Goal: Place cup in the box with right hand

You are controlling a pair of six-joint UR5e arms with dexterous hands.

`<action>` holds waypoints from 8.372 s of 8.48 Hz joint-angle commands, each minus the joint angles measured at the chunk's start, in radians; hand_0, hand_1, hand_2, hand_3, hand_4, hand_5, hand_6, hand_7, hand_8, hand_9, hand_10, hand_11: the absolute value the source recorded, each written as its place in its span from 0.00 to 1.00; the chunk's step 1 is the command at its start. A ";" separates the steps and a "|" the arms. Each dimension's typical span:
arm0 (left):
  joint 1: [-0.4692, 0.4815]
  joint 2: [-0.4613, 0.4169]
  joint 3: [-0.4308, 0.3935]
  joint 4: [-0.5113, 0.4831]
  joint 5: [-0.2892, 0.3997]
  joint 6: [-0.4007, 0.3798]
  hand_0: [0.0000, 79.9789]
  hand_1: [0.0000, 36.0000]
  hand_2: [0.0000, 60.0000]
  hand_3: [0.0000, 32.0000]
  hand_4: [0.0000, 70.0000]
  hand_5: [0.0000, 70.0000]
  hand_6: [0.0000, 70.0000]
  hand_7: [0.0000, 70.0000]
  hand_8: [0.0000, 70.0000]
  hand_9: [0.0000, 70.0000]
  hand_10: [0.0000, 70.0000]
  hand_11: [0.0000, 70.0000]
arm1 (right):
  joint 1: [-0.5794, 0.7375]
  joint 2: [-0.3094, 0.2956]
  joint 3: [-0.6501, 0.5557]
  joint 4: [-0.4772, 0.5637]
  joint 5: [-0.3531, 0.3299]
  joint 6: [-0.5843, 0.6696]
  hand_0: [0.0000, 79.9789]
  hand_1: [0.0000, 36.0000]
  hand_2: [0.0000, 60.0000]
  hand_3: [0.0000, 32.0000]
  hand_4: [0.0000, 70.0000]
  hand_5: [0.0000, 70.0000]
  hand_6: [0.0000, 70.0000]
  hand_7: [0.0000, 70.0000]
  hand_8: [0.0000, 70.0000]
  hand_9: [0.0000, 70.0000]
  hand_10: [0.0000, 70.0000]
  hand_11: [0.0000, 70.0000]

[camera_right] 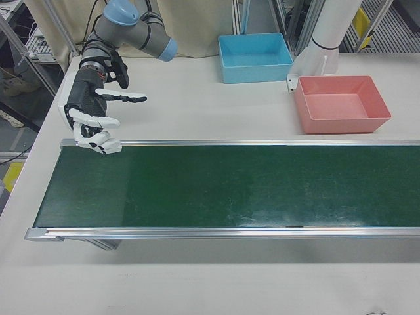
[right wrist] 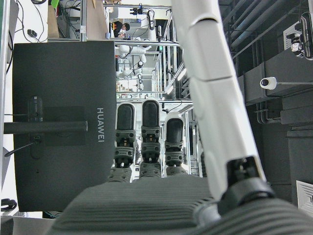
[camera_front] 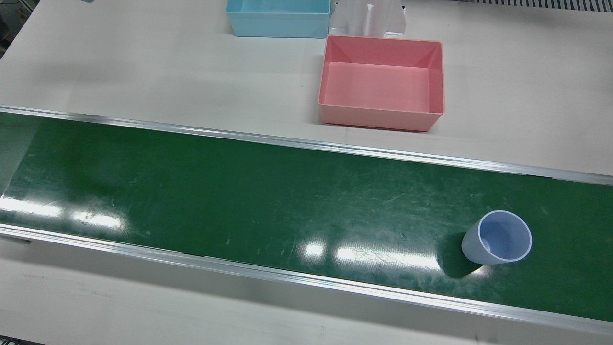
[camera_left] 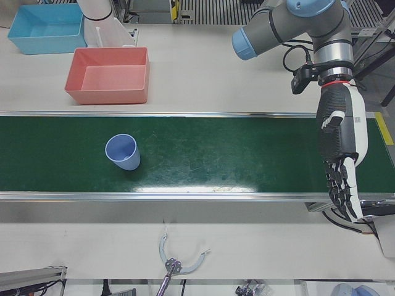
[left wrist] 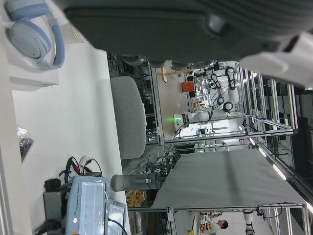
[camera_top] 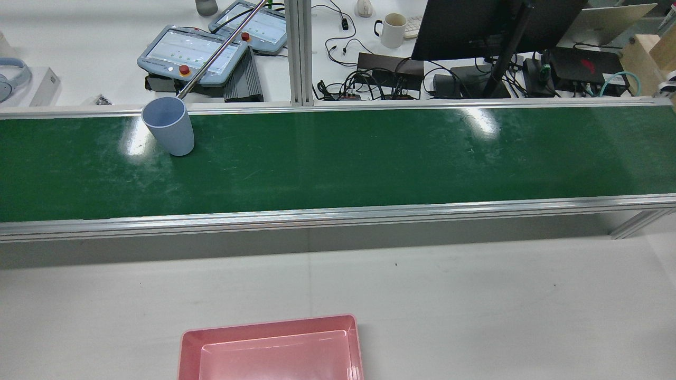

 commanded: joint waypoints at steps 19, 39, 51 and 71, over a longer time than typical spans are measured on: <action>0.000 0.000 0.000 0.000 -0.001 0.000 0.00 0.00 0.00 0.00 0.00 0.00 0.00 0.00 0.00 0.00 0.00 0.00 | 0.001 -0.003 0.001 0.003 0.000 0.000 1.00 0.66 0.00 0.00 0.37 0.19 0.22 0.80 0.43 0.54 0.34 0.52; 0.000 0.000 0.000 0.000 -0.001 0.000 0.00 0.00 0.00 0.00 0.00 0.00 0.00 0.00 0.00 0.00 0.00 0.00 | 0.000 -0.003 -0.001 0.002 0.000 0.000 1.00 0.67 0.00 0.00 0.39 0.20 0.23 0.83 0.44 0.56 0.34 0.52; 0.000 0.000 0.000 0.000 -0.001 0.000 0.00 0.00 0.00 0.00 0.00 0.00 0.00 0.00 0.00 0.00 0.00 0.00 | 0.000 -0.003 0.001 0.002 0.000 0.000 1.00 0.67 0.00 0.00 0.39 0.20 0.23 0.83 0.44 0.56 0.34 0.53; 0.002 0.000 0.000 0.000 -0.001 0.000 0.00 0.00 0.00 0.00 0.00 0.00 0.00 0.00 0.00 0.00 0.00 0.00 | 0.000 -0.003 -0.001 0.003 0.000 0.000 1.00 0.68 0.00 0.00 0.37 0.20 0.23 0.81 0.43 0.55 0.34 0.52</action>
